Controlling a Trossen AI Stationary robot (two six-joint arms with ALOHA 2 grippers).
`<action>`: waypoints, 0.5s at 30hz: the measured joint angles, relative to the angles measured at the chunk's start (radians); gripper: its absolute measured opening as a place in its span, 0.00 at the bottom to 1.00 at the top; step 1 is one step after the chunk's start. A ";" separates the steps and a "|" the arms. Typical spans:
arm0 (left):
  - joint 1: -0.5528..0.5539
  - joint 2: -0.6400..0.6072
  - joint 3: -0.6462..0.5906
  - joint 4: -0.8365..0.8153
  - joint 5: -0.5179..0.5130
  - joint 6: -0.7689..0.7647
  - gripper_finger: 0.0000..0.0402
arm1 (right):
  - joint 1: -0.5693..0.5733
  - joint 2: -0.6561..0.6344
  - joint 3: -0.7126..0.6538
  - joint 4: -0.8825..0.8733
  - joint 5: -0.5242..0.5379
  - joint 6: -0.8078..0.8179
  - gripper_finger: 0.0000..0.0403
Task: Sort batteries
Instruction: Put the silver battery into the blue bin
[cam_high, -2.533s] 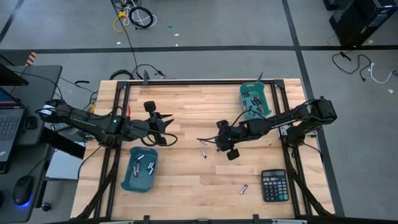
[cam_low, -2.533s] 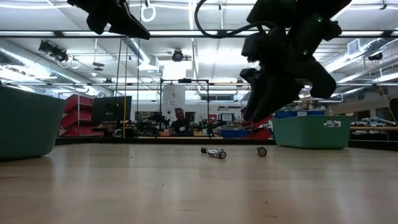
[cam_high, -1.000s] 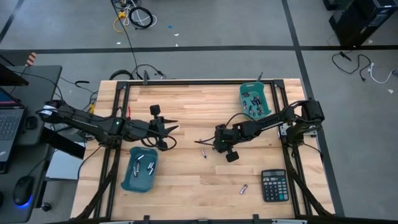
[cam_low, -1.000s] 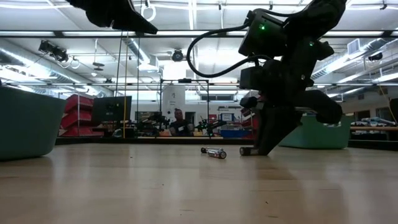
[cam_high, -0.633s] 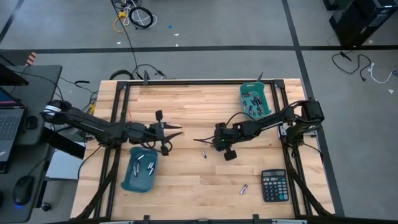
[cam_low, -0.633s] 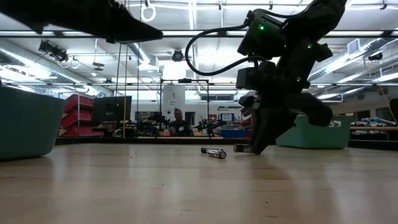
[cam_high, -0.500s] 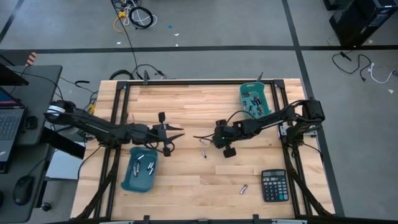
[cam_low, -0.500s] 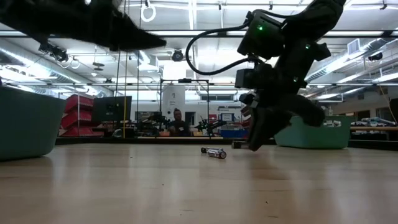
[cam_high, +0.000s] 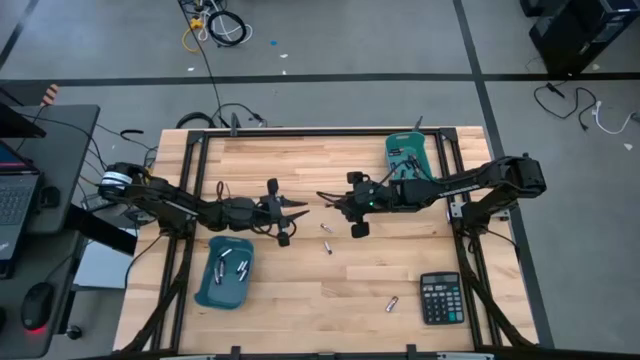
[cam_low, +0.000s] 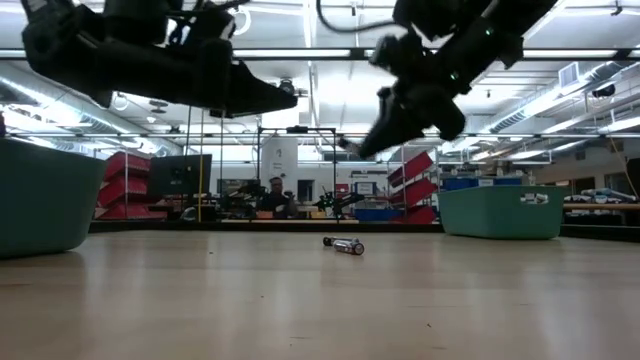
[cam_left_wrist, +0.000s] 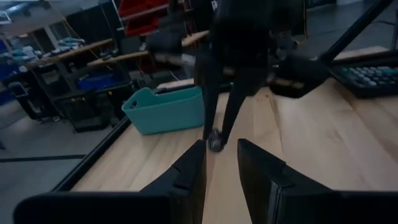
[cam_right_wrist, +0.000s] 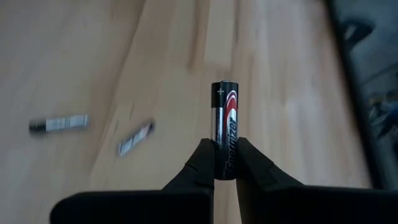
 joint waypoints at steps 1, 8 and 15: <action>0.013 0.007 0.005 -0.002 0.018 -0.001 0.23 | 0.001 0.000 0.000 0.037 -0.003 -0.011 0.06; 0.082 0.055 0.047 -0.004 0.111 -0.053 0.23 | 0.020 0.007 0.001 0.173 -0.004 -0.082 0.06; 0.108 0.064 0.059 -0.001 0.197 -0.071 0.24 | 0.006 0.008 0.001 0.212 -0.002 -0.101 0.06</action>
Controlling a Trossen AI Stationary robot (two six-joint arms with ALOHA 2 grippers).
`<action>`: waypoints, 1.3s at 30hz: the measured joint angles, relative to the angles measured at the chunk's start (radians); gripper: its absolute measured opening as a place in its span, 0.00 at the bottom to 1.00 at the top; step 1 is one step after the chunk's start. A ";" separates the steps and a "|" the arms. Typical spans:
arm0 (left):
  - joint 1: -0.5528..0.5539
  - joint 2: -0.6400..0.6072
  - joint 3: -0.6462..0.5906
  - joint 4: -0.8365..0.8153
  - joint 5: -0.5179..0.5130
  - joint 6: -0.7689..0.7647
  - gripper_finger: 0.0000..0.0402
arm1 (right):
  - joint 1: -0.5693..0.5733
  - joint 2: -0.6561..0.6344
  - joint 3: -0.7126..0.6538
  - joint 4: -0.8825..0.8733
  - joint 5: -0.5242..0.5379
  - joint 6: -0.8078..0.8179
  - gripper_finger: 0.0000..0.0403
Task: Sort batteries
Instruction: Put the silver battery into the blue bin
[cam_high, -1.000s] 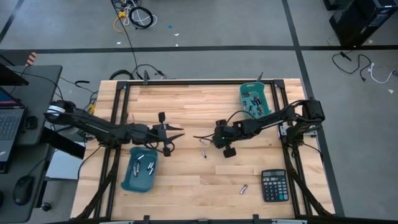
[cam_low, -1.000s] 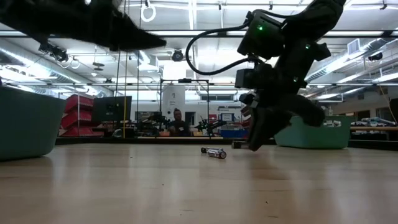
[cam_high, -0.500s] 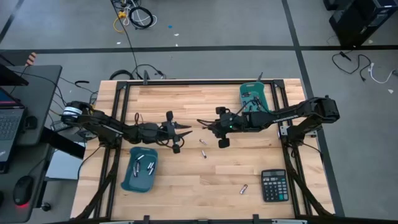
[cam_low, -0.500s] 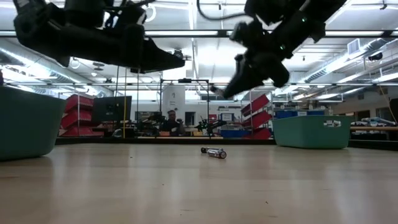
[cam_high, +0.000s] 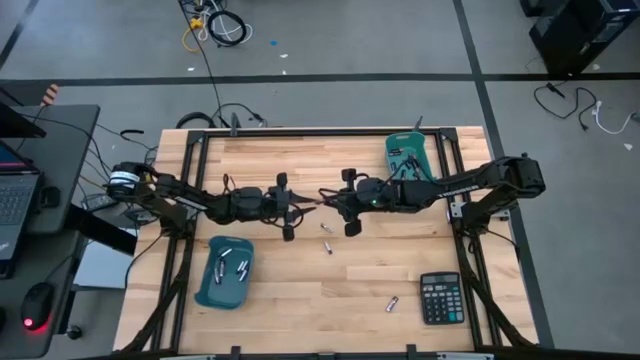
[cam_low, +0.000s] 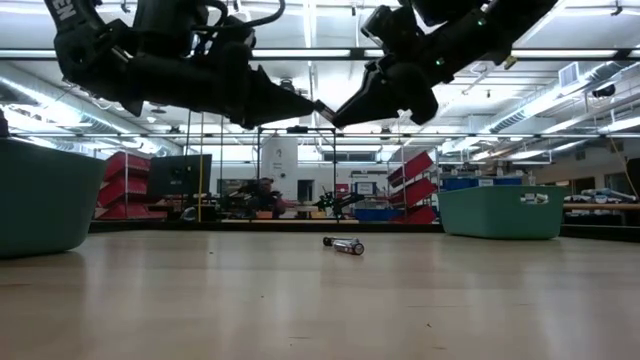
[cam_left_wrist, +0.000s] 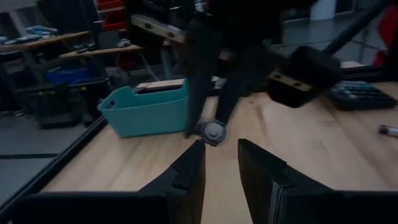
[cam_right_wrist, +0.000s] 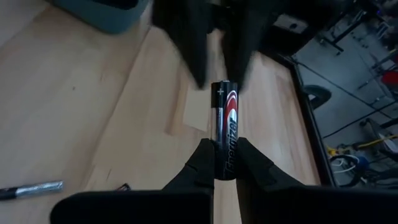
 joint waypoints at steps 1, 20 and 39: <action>0.002 0.000 0.000 0.000 0.015 -0.002 0.24 | -0.001 0.000 0.000 0.006 -0.001 -0.001 0.06; 0.038 0.006 0.026 0.028 0.036 -0.030 0.37 | -0.005 0.000 0.000 0.042 0.002 0.003 0.06; 0.044 0.098 0.086 0.078 0.095 0.003 0.37 | -0.005 0.000 0.000 0.022 -0.001 0.010 0.06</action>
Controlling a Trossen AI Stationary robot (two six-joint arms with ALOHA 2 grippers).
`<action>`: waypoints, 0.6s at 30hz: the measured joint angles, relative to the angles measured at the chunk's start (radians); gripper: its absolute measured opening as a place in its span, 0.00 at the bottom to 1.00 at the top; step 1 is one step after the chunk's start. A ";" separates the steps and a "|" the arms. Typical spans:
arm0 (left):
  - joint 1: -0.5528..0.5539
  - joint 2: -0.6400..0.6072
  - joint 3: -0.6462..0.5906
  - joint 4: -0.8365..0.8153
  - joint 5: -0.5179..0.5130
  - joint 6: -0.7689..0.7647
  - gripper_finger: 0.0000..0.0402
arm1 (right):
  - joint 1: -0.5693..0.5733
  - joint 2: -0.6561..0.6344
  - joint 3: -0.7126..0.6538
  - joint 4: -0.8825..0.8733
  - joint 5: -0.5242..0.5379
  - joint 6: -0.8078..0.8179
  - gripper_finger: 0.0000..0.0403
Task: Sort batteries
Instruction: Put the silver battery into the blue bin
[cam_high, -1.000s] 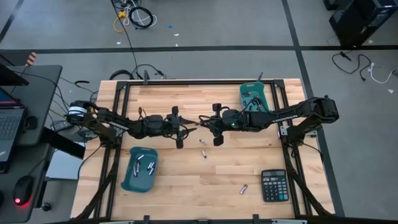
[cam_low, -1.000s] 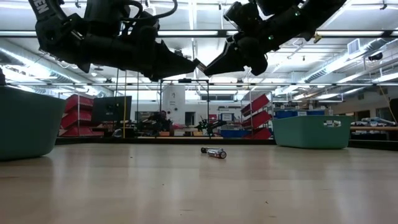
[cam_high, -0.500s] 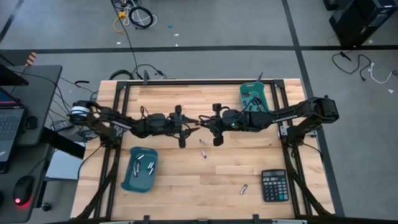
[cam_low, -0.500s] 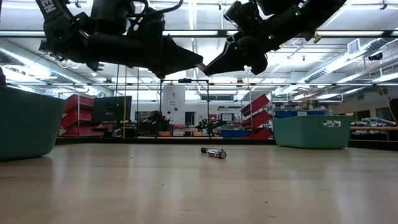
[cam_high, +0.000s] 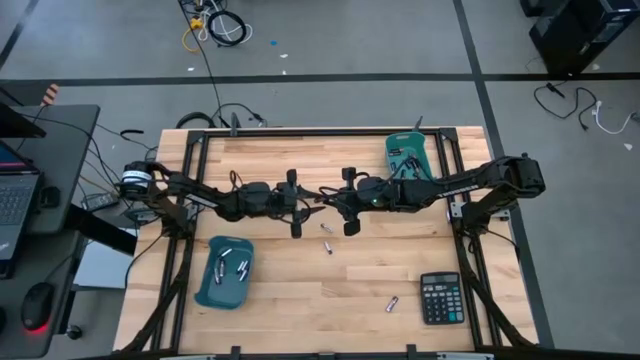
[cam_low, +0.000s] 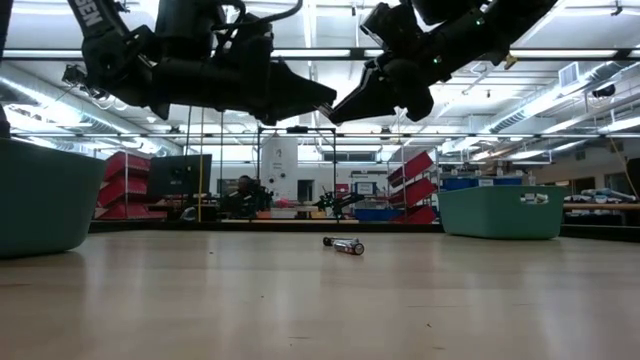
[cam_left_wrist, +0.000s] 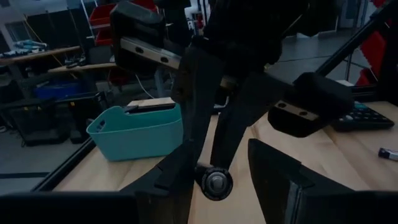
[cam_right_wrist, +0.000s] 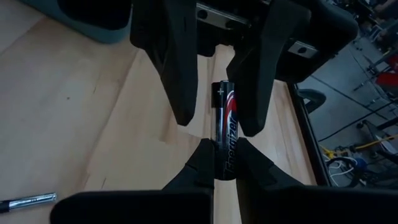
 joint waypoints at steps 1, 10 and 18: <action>0.001 0.000 0.000 -0.001 0.001 0.000 0.37 | 0.000 0.000 0.000 -0.001 0.000 0.000 0.06; 0.001 0.000 0.000 0.001 -0.014 0.003 0.24 | 0.000 0.000 0.000 0.001 0.000 -0.003 0.06; 0.001 -0.002 0.000 0.056 -0.026 0.002 0.10 | 0.001 0.000 0.000 0.050 0.003 -0.004 0.19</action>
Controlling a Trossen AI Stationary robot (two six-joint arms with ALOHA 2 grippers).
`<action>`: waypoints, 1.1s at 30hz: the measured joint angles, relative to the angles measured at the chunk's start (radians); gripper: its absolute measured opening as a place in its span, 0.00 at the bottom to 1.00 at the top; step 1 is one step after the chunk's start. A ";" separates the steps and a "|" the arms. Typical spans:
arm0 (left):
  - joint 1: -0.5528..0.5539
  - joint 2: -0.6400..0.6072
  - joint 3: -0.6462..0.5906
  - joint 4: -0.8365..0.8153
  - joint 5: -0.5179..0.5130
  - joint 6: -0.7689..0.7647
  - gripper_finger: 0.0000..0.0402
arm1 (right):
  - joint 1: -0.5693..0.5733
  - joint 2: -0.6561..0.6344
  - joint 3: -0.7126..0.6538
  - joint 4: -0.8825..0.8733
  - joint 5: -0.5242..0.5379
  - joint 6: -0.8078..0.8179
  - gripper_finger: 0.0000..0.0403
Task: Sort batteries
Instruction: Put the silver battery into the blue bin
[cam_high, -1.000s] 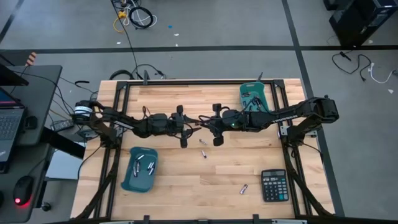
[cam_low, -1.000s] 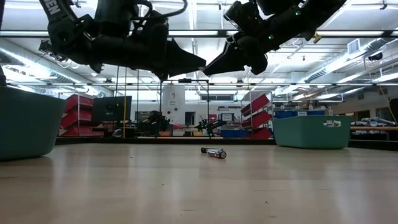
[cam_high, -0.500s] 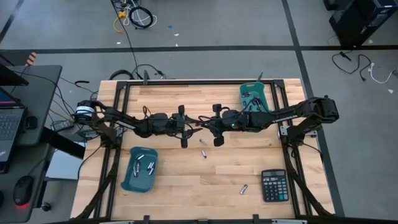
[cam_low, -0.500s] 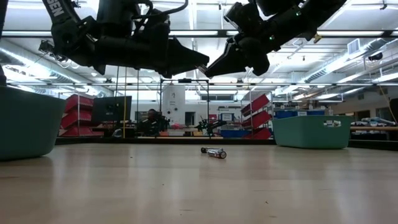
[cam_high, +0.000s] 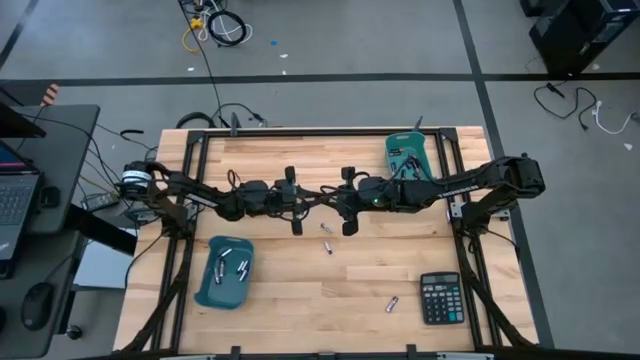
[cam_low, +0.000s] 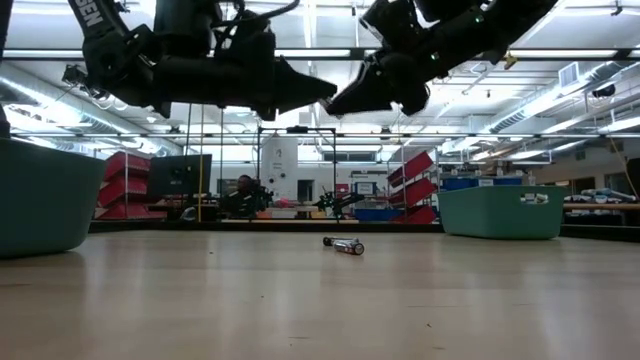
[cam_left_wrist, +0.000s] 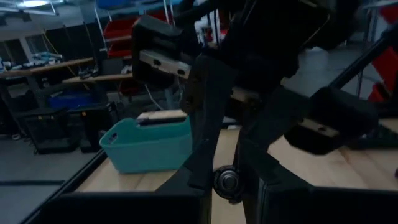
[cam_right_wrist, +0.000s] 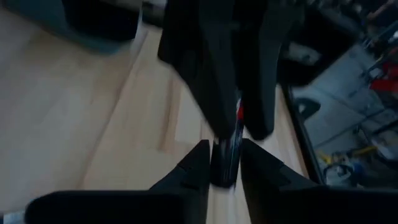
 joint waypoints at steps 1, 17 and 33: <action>-0.002 -0.005 0.000 0.006 0.000 -0.004 0.10 | 0.000 -0.001 0.001 0.001 -0.001 0.000 0.21; -0.219 -0.594 0.189 -1.280 -0.151 -0.293 0.10 | -0.028 -0.109 0.001 -0.354 0.033 0.124 0.24; -0.641 -0.495 0.314 -1.953 -0.089 -0.700 0.10 | -0.080 -0.067 -0.001 -0.242 -0.098 0.152 0.23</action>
